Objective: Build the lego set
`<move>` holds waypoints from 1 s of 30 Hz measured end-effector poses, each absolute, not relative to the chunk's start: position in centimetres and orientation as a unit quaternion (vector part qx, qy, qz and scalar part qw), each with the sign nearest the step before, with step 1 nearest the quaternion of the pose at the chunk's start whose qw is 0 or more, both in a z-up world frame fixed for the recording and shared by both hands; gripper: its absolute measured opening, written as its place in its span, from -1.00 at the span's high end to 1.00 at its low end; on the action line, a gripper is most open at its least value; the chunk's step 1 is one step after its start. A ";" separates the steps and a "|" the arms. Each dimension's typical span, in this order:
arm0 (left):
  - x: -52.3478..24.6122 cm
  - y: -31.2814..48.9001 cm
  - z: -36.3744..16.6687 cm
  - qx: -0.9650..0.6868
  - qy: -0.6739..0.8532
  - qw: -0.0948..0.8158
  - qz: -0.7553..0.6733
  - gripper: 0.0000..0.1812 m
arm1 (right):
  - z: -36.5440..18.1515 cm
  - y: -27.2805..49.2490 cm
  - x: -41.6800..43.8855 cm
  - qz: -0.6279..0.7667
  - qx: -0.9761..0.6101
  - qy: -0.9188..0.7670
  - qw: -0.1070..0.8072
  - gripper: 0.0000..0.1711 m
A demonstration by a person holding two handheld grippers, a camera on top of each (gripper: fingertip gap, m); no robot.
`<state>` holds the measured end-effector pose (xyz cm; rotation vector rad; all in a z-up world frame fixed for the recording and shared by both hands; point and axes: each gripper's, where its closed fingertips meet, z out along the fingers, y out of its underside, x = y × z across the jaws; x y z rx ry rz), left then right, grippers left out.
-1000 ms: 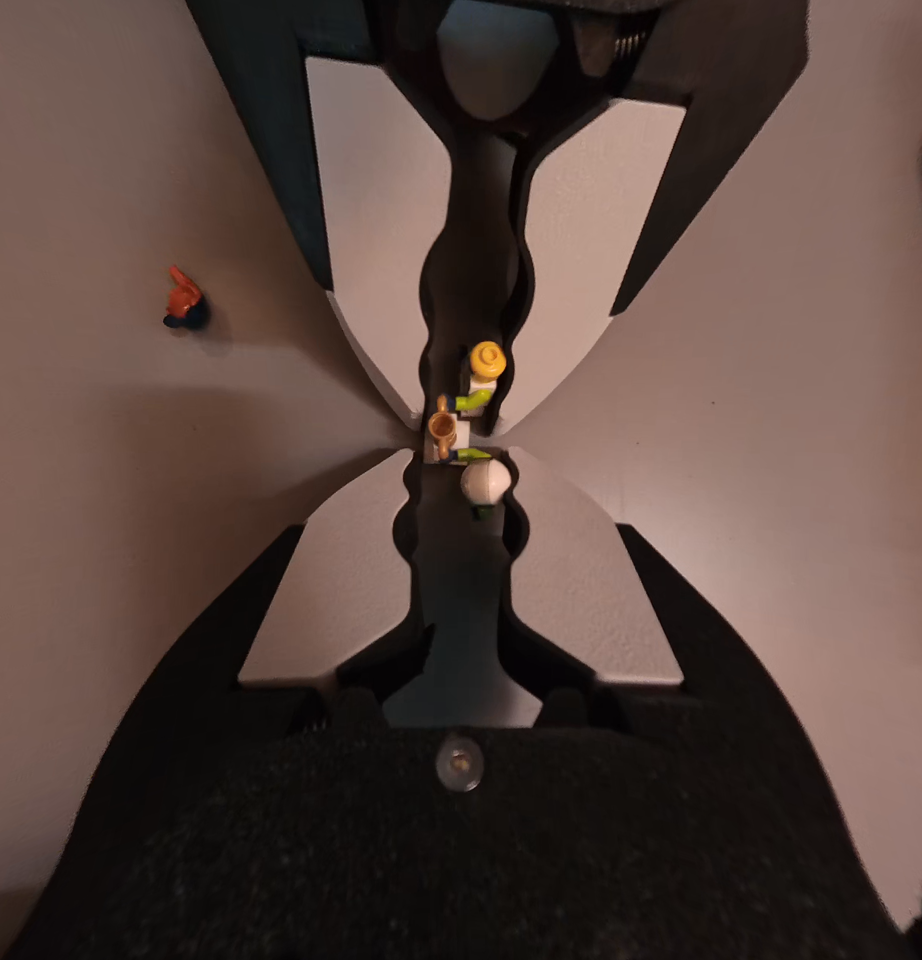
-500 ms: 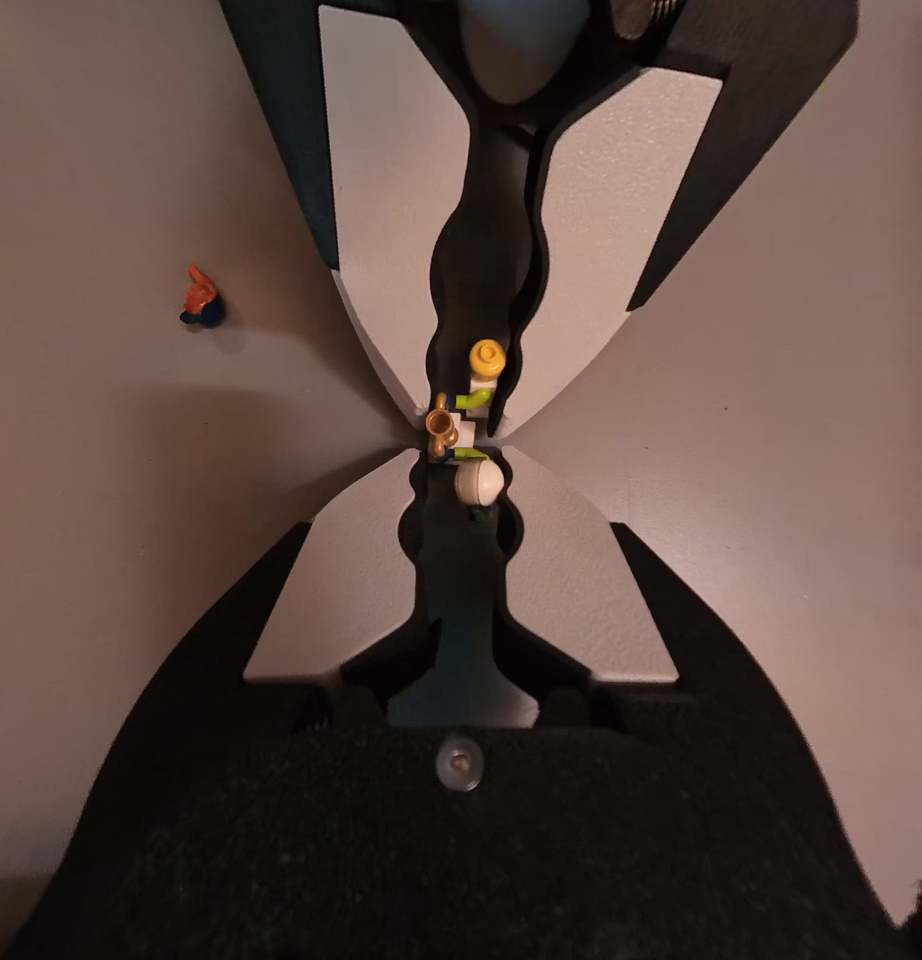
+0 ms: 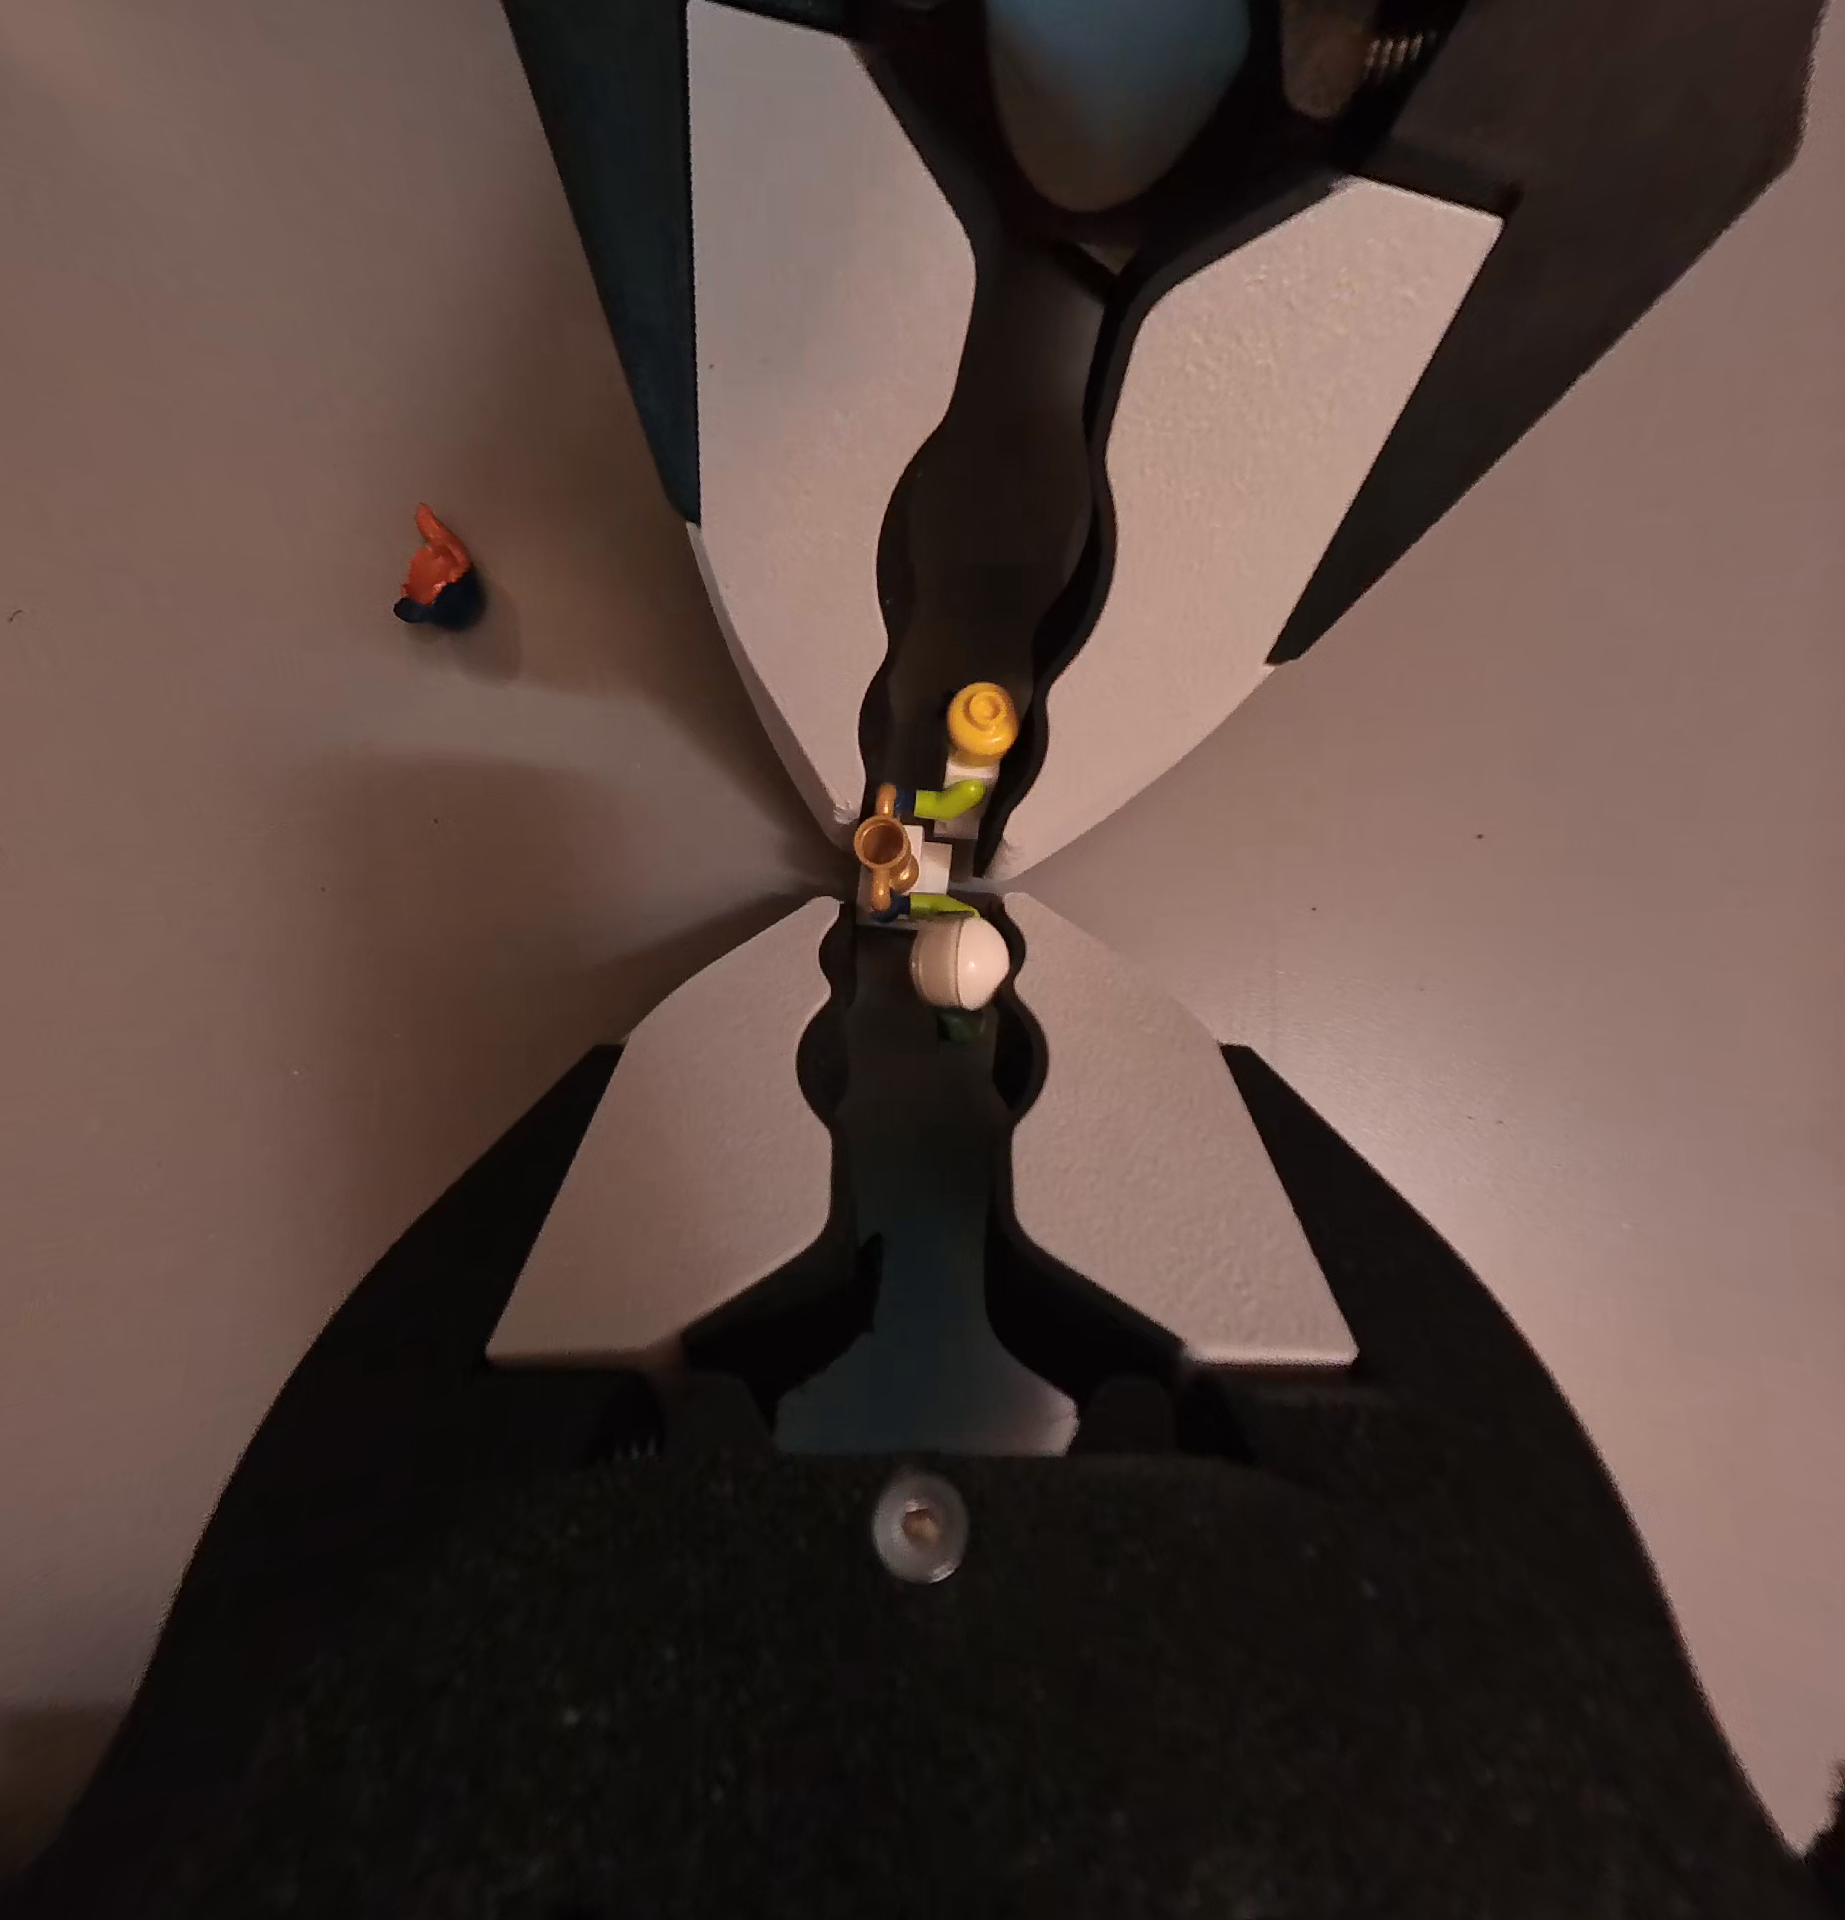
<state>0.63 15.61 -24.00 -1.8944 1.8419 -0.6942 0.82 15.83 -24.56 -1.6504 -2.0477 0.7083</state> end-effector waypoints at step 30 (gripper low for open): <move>-0.3 16.7 -23.3 -0.699 0.642 0.220 -0.224 0.86 | -16.8 18.0 7.3 0.240 -0.665 -0.600 0.373 0.66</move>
